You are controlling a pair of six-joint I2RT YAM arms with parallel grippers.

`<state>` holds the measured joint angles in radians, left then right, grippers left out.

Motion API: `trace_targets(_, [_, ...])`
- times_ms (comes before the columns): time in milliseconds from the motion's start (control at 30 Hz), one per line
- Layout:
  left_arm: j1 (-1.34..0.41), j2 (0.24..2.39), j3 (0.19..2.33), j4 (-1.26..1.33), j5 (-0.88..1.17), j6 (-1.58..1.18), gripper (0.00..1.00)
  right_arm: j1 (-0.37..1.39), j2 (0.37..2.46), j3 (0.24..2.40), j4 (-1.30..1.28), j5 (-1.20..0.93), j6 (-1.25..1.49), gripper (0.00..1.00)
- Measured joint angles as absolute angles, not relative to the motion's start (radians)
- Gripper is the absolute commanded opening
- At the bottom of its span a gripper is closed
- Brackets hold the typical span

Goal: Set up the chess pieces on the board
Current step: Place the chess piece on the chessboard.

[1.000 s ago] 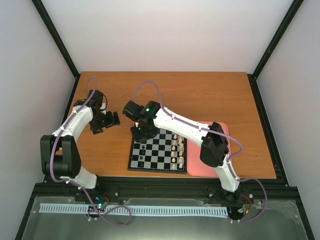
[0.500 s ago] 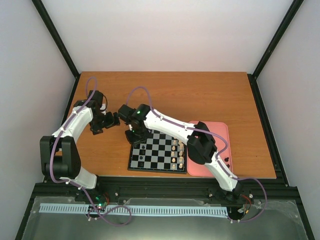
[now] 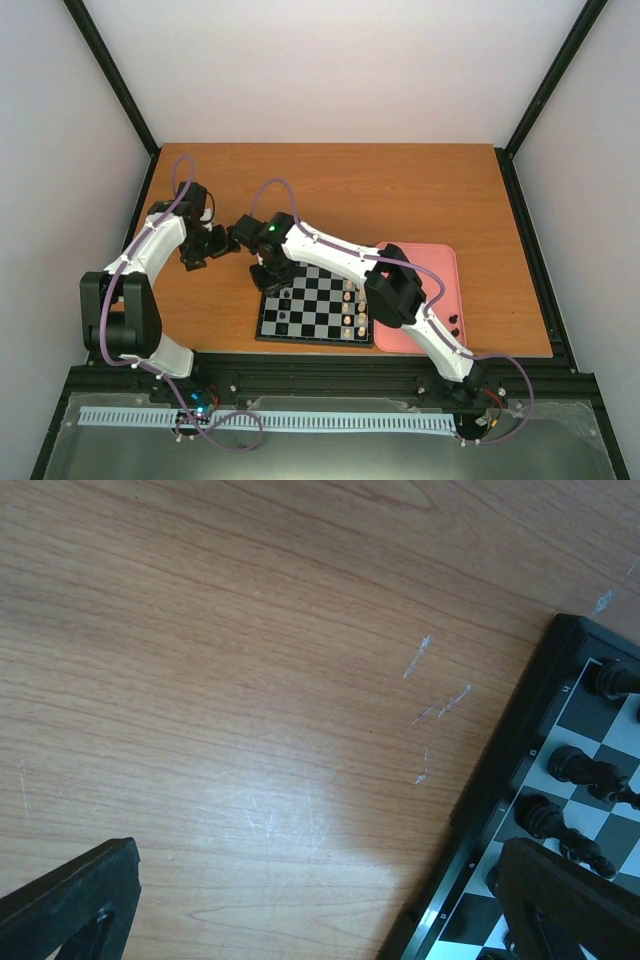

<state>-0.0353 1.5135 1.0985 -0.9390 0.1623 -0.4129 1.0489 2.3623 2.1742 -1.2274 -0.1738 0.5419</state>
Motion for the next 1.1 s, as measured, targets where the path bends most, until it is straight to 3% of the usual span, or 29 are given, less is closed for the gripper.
trace_targets(1100, [-0.035,1.528,1.097,-0.938,0.168,-0.413,1.0,1.028,2.416,2.24,-1.252,-0.143,0.513,0.08])
